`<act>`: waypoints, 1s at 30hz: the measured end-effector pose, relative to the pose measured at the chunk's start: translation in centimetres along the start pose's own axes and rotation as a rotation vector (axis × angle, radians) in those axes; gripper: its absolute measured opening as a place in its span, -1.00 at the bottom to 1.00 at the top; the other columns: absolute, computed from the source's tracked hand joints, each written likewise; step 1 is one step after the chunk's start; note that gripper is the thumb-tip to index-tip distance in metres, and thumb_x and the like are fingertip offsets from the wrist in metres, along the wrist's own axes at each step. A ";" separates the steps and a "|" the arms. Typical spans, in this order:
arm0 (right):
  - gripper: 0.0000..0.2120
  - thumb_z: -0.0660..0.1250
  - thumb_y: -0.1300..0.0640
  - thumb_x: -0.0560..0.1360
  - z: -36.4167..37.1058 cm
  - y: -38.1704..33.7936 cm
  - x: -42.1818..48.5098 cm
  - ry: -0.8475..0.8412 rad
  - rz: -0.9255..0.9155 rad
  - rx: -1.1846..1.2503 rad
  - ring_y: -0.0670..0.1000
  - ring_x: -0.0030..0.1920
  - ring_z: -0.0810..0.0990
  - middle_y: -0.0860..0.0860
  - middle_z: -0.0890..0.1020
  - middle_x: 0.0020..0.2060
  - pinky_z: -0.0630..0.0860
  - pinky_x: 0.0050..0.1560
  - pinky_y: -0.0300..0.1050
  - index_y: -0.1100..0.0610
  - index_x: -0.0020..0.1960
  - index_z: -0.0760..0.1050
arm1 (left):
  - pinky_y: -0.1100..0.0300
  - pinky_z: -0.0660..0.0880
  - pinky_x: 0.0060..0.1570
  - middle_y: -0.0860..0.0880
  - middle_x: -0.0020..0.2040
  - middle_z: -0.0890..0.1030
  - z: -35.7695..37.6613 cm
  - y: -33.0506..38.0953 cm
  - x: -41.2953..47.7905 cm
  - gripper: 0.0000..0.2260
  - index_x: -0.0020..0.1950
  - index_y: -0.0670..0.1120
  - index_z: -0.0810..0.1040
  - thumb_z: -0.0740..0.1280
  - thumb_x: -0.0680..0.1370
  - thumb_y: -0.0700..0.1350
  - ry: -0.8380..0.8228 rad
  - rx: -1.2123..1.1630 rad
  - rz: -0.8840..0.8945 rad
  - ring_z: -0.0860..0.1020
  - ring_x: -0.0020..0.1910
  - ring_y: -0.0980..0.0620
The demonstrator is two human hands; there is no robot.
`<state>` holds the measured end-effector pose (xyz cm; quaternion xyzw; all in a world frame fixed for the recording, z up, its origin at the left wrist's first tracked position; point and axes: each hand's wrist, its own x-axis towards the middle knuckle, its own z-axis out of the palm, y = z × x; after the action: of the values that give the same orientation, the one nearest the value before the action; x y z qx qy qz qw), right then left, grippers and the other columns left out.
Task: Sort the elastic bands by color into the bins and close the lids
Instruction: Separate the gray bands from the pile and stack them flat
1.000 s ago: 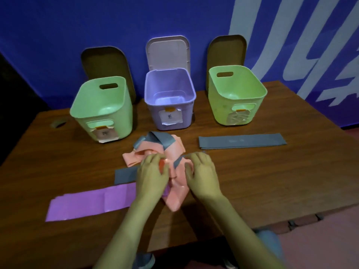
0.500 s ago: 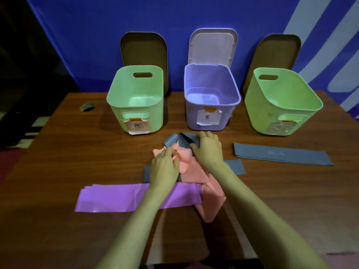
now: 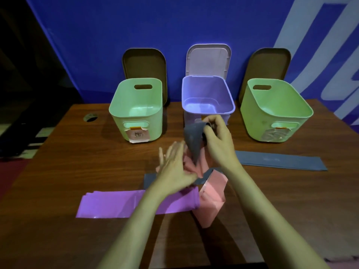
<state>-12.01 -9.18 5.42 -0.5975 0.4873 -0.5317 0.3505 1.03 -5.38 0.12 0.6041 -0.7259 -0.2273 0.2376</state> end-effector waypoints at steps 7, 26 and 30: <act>-0.82 0.11 0.20 0.57 -3.2 -1.1 -0.6 -0.056 -0.043 -0.198 -0.21 -0.21 0.49 -0.18 0.54 -0.21 0.38 -0.17 -0.24 0.00 0.07 0.41 | 0.11 0.47 0.21 0.08 0.10 0.62 -1.3 1.4 0.7 -0.60 0.18 -0.02 0.51 0.50 0.39 -0.03 -0.024 -0.571 -0.020 0.56 0.11 0.10; -0.76 0.17 0.32 0.43 -4.3 -0.9 0.7 -0.206 0.140 -0.094 -0.10 -0.25 0.58 -0.09 0.64 -0.31 0.50 -0.23 -0.21 0.07 -0.19 0.56 | 0.39 0.34 0.02 0.10 0.10 0.53 -4.4 2.8 2.3 -0.50 0.19 -0.03 0.44 0.54 0.33 0.00 0.153 -0.323 0.074 0.47 0.08 0.21; -0.80 0.35 0.36 0.41 -5.6 -0.5 1.2 -0.382 0.231 0.035 -0.05 -0.19 0.55 0.06 0.60 -0.19 0.50 -0.21 -0.23 0.15 -0.01 0.53 | 0.36 0.36 0.13 0.03 0.18 0.55 -2.8 0.1 1.5 -0.53 0.21 -0.04 0.46 0.52 0.36 -0.07 0.083 -0.288 0.063 0.49 0.21 0.06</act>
<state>-17.48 -9.63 7.27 -0.6214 0.4681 -0.3734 0.5053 2.45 -6.95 2.46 0.5494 -0.6942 -0.2963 0.3585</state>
